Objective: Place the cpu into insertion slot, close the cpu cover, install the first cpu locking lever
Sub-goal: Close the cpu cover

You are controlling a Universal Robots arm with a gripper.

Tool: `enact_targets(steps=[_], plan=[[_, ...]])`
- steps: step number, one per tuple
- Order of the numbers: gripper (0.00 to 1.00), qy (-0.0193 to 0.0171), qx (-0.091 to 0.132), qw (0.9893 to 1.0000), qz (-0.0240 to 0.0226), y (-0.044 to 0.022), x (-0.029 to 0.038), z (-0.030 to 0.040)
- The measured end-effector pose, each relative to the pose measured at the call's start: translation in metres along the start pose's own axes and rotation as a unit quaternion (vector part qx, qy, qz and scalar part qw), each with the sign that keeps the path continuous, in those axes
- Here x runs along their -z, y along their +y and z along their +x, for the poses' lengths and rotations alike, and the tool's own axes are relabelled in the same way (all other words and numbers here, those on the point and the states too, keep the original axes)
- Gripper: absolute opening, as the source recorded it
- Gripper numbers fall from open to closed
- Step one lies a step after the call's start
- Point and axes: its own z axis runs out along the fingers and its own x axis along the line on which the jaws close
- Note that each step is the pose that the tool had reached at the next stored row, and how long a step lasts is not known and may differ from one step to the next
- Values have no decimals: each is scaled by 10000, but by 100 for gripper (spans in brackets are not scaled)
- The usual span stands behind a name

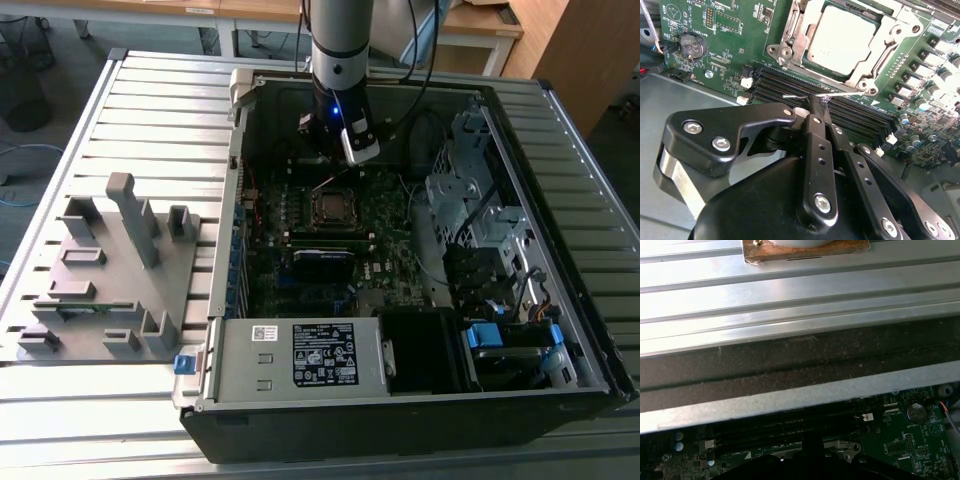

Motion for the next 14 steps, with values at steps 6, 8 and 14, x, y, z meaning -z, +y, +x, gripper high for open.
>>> enact_targets(steps=[6,8,14], plan=[[10,0,-1,10000,-4,-1,-4,0],[10,0,0,10000,-4,-1,-4,0],[10,2,-1,10000,-14,-1,-4,0]])
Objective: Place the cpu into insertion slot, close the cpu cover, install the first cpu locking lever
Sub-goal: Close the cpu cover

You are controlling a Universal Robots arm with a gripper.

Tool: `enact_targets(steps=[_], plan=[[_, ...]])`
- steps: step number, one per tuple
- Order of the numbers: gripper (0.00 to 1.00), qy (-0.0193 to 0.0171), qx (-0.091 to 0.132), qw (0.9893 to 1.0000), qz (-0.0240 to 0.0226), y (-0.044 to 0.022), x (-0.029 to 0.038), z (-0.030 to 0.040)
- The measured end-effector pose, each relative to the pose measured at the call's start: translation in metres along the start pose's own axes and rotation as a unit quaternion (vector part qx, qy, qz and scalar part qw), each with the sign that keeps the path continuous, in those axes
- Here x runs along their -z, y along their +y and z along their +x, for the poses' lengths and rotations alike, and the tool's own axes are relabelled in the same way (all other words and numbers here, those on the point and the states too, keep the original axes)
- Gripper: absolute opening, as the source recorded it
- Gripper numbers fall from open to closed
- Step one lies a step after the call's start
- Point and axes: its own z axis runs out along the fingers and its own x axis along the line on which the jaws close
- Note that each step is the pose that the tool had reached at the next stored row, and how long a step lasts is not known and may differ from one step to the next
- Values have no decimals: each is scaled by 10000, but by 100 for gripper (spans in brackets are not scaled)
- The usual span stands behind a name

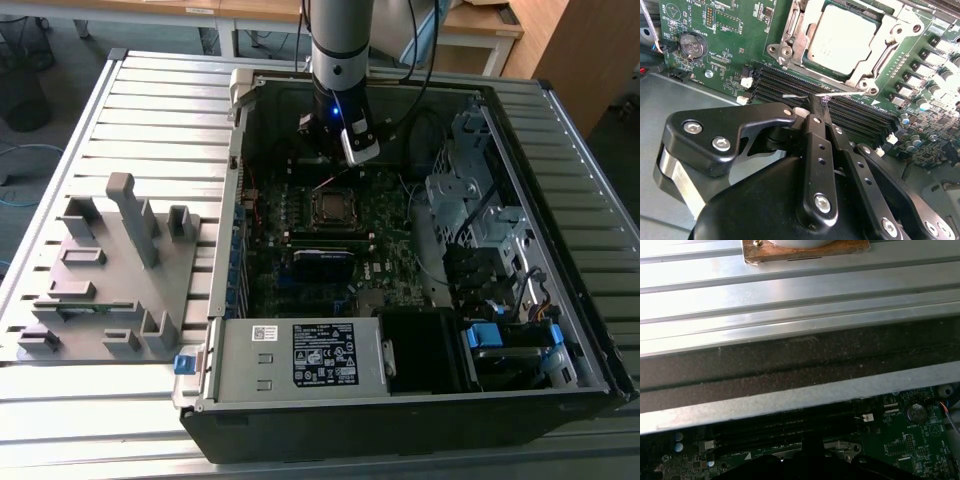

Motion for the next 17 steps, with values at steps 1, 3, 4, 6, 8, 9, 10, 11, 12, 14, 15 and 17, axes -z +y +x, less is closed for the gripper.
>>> enact_targets(steps=[1,3,4,6,8,9,10,11,12,14,15,17], plan=[[10,0,0,10000,0,0,0,0],[10,-1,0,10000,-4,-1,0,0],[10,-1,0,10000,-11,-2,-1,1],[10,3,-2,10000,-31,-4,-1,0],[10,3,-3,10000,-39,-8,-1,0],[10,4,-3,10000,-41,-12,0,-1],[10,4,-3,10000,-41,-18,1,-3],[10,4,-3,10000,-41,-25,2,-4],[10,4,-3,10000,-41,-33,4,-5],[10,4,-3,10000,-41,-46,6,-7],[10,4,-3,10000,-42,-52,5,-8],[10,3,-4,10000,-56,-66,1,-10]])
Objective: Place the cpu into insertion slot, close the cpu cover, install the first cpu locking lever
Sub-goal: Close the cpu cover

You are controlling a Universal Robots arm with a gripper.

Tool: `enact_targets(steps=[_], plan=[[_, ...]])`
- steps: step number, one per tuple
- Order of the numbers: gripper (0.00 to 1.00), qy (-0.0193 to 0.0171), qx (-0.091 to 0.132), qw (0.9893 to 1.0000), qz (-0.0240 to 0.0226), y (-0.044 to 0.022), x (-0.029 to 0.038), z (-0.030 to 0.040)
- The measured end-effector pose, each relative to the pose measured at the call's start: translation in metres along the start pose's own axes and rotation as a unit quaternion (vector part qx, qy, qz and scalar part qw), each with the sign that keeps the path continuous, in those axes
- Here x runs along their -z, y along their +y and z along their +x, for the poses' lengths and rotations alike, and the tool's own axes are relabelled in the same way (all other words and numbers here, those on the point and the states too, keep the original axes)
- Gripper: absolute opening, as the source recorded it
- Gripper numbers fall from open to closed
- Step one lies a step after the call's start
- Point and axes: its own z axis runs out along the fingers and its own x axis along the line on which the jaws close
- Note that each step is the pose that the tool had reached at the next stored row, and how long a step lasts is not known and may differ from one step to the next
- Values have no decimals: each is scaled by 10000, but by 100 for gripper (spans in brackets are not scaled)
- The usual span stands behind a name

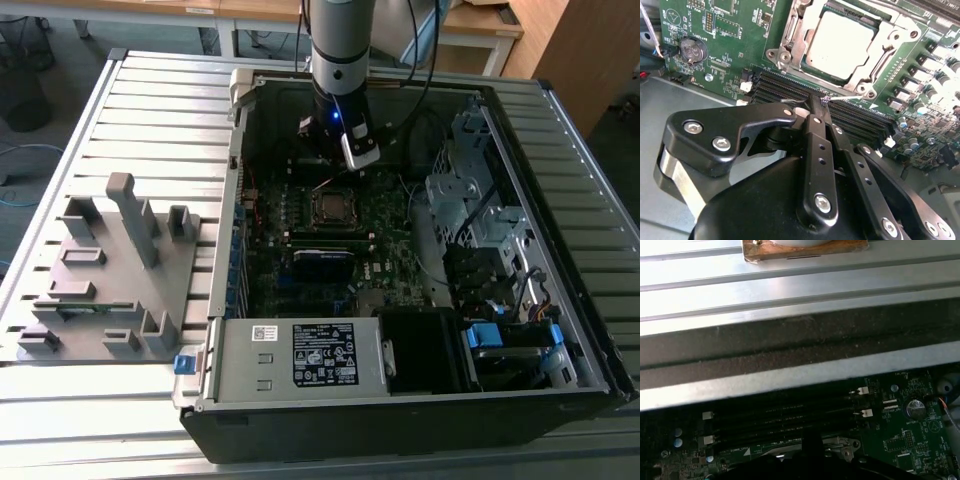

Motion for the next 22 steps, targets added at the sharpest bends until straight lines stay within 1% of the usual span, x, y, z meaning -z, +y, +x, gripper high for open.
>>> enact_targets(steps=[4,6,10,13,15,16,20,21,22], plan=[[10,1,-6,10000,-46,-39,-9,-5],[10,0,-16,10000,-58,-46,-15,-6],[10,-38,-198,9998,-46,-49,-29,-5],[10,-70,-348,9994,-37,-51,-38,-5],[10,-74,-361,9993,-39,-52,-39,-5],[10,-78,-363,9993,-53,-53,-41,-4],[10,-99,-373,9991,-145,-54,-49,-3],[10,-102,-373,9991,-156,-54,-50,-3],[10,-102,-374,9991,-158,-54,-51,-3]])
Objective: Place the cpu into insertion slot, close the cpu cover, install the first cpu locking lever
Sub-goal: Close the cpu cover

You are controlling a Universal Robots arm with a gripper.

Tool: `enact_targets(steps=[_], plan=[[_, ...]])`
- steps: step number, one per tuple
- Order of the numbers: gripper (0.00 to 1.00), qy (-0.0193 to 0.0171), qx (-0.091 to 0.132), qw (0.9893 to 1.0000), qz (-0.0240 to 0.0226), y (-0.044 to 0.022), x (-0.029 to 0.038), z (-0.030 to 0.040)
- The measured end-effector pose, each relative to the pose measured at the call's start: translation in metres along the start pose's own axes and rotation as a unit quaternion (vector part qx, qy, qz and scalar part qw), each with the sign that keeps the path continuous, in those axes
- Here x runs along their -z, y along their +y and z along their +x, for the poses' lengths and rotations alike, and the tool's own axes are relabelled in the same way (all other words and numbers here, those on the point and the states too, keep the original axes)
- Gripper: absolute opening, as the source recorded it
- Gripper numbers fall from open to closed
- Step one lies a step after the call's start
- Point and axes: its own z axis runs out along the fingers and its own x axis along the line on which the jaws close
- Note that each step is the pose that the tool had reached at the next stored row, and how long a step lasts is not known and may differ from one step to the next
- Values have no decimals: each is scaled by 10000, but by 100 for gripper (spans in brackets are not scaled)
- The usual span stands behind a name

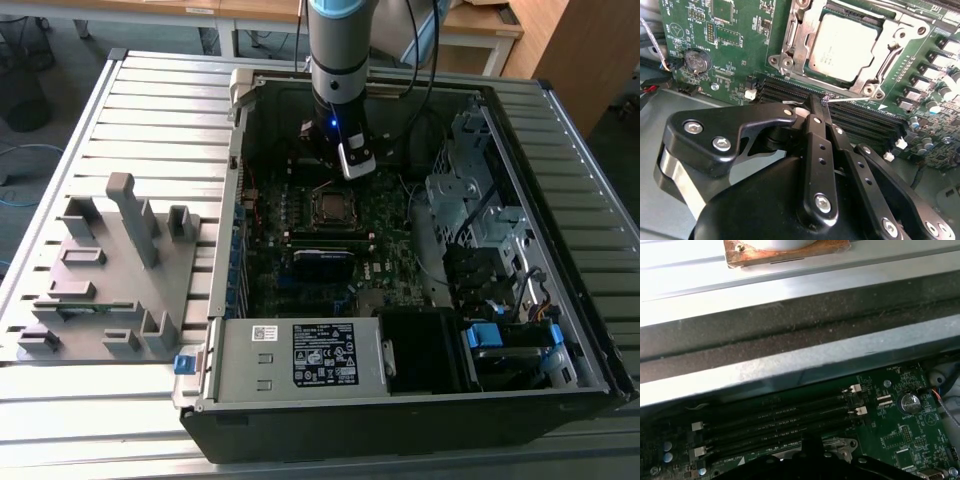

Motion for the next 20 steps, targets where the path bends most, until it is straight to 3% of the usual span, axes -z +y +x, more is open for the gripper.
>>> enact_targets(steps=[9,14,20], plan=[[10,-7,-2,10000,-16,-10,-17,0],[10,-3,-7,10000,-79,-13,-20,0],[10,-3,-7,10000,-83,-15,-30,1]])
